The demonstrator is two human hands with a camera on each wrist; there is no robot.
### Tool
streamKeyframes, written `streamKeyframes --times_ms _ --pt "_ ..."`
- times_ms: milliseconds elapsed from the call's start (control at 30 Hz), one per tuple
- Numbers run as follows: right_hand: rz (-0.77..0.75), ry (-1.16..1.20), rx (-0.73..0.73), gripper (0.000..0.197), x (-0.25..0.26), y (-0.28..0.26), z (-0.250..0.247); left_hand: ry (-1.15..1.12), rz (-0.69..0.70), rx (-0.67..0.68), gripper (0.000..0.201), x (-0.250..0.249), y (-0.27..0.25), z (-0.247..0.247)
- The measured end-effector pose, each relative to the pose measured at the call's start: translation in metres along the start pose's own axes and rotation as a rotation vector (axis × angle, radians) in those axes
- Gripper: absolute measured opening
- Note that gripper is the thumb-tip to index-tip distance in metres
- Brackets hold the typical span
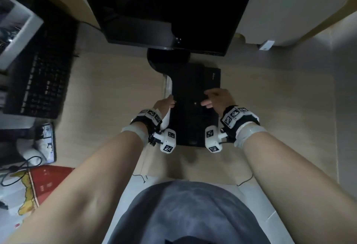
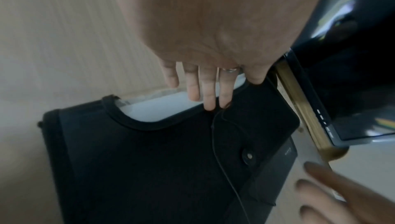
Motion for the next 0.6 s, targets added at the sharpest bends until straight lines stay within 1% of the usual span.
streamKeyframes --times_ms 33,67,133,200,233,267,333,400,467,500,533,600 --pt "0.04 -0.054 -0.034 0.025 -0.014 0.0 -0.008 0.015 -0.024 -0.002 0.056 0.002 0.004 0.003" --pt "0.08 -0.098 -0.037 0.026 -0.026 -0.001 -0.01 0.076 -0.037 0.011 0.062 0.001 0.009 0.007" --pt "0.12 -0.113 -0.04 0.027 -0.043 -0.002 -0.01 0.285 -0.026 0.034 0.07 -0.007 0.017 0.014" --pt "0.117 -0.083 -0.065 0.029 -0.056 -0.001 -0.012 0.388 -0.037 -0.02 0.079 -0.008 0.023 0.01" --pt "0.108 -0.07 -0.07 0.029 -0.06 -0.001 -0.013 0.418 -0.045 -0.065 0.079 -0.007 0.026 0.007" --pt "0.098 -0.059 -0.069 0.03 -0.065 0.0 -0.013 0.465 -0.026 -0.104 0.075 -0.008 0.029 0.004" --pt "0.06 -0.033 -0.041 0.029 -0.064 -0.003 -0.009 0.597 0.045 -0.146 0.061 -0.018 0.031 0.006" --pt "0.032 -0.056 0.045 0.025 -0.06 -0.004 0.003 0.677 0.09 -0.162 0.044 -0.023 0.032 0.008" --pt "0.078 -0.089 0.158 0.026 -0.067 0.0 0.022 0.706 0.08 -0.17 0.027 -0.024 0.035 0.007" --pt "0.106 -0.105 0.184 0.028 -0.072 0.004 0.028 0.695 0.073 -0.157 0.02 -0.024 0.038 0.006" --pt "0.125 -0.124 0.188 0.029 -0.076 0.008 0.032 0.67 0.073 -0.133 0.019 -0.025 0.041 0.005" --pt "0.154 -0.166 0.174 0.031 -0.077 0.015 0.034 0.644 0.036 -0.085 0.026 -0.025 0.046 0.002"
Point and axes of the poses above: each hand's wrist, its own y-axis towards the middle knuckle, its own z-axis out of the palm, x = y × z, the point moved 10 cm from there along y, towards the middle knuckle, and after that the axes turned 11 degrees about x, right-handed, at the moved point
